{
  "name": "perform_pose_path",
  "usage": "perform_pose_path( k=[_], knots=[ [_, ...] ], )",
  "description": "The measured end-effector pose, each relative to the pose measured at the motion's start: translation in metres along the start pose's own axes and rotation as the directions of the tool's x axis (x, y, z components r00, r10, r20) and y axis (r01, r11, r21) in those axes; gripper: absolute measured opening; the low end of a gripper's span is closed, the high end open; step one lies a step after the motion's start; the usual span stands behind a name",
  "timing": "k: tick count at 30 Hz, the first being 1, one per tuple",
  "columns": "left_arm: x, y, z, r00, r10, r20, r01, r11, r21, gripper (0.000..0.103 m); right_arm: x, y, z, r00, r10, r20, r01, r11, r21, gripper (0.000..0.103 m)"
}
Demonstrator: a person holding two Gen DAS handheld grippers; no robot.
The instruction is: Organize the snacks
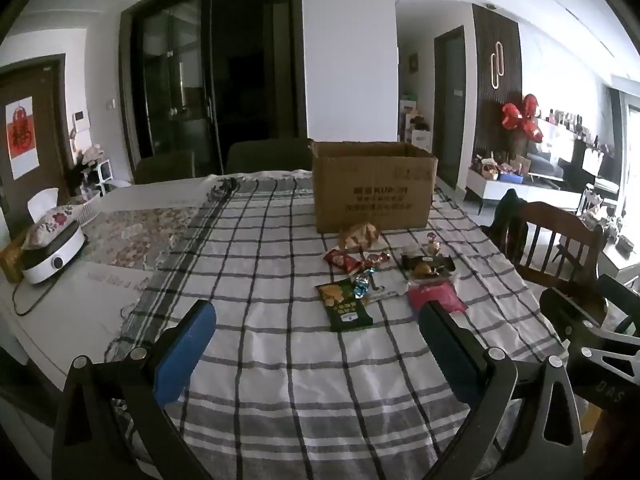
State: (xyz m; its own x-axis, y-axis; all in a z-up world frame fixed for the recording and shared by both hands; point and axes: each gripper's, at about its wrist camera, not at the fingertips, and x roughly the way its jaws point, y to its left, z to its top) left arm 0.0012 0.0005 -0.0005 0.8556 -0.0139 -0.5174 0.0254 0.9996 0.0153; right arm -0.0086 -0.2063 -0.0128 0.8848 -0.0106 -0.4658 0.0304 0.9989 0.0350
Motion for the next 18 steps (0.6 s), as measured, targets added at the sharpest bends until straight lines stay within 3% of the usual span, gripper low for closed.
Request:
perform_pose_path(
  k=[8, 18],
  knots=[
    [-0.015, -0.001, 0.000, 0.998, 0.025, 0.052, -0.025, 1.000, 0.003, 0.103, -0.006, 0.001, 0.004, 1.000, 0.001, 0.015, -0.001, 1.000, -0.021, 0.102],
    [-0.018, 0.000, 0.004, 0.998, 0.027, 0.057, -0.028, 1.000, 0.010, 0.103, -0.011, 0.003, 0.005, 0.999, 0.004, 0.046, -0.002, 0.999, -0.035, 0.102]
  ],
)
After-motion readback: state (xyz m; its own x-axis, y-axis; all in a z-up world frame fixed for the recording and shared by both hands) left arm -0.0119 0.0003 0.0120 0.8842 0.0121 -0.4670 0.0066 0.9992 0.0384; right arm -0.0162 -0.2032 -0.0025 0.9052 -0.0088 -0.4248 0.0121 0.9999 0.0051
